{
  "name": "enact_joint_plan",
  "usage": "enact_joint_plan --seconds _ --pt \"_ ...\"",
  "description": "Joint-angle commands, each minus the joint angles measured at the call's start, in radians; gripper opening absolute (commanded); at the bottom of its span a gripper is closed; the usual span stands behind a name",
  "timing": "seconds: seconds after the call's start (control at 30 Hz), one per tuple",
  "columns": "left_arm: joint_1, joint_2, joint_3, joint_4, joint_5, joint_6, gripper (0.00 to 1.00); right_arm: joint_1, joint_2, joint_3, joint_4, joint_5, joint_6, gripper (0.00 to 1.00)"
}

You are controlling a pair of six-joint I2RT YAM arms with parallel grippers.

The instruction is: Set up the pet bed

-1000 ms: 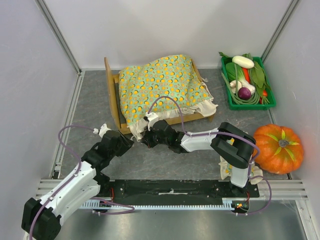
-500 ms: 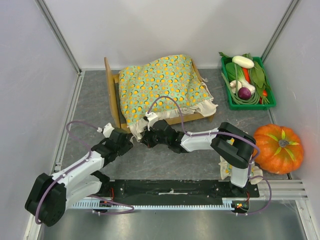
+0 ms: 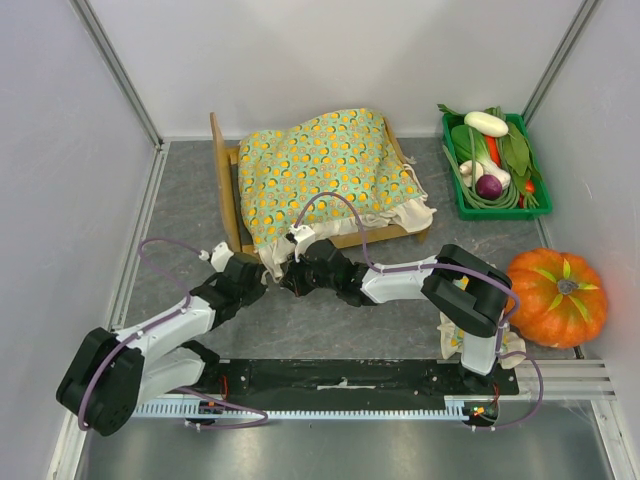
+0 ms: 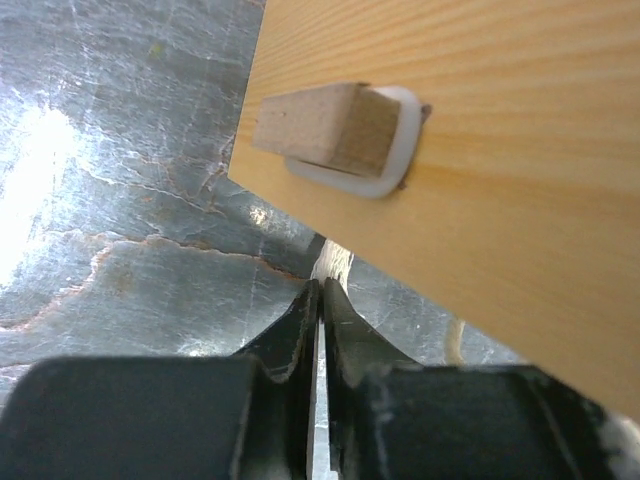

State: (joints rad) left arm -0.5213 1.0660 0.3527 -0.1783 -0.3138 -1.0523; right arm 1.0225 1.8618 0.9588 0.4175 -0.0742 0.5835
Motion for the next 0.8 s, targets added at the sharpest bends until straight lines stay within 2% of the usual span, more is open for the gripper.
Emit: enact_joint_plan --seconds 0.0,0.13,0.27,0.47,0.63,0.77 --pt "-0.003 0.012 -0.018 0.063 -0.027 0.021 0.04 -0.006 -0.010 0.041 0.038 -0.013 -0.004 0.00" --pt "-0.003 -0.011 -0.020 0.022 -0.042 0.018 0.02 -0.007 -0.013 0.041 0.030 -0.010 -0.008 0.00" --pt "-0.003 -0.127 -0.001 -0.099 -0.096 0.009 0.02 -0.015 -0.039 0.034 0.015 0.001 -0.014 0.00" --pt "-0.002 -0.329 0.086 -0.400 -0.232 -0.032 0.02 -0.045 -0.079 0.021 -0.025 0.024 -0.034 0.00" --pt "0.003 -0.376 0.187 -0.623 -0.342 -0.060 0.02 -0.061 -0.099 0.003 -0.052 0.040 -0.044 0.00" --pt "0.026 -0.386 0.271 -0.682 -0.384 -0.015 0.02 -0.078 -0.133 -0.038 -0.080 0.097 -0.047 0.00"
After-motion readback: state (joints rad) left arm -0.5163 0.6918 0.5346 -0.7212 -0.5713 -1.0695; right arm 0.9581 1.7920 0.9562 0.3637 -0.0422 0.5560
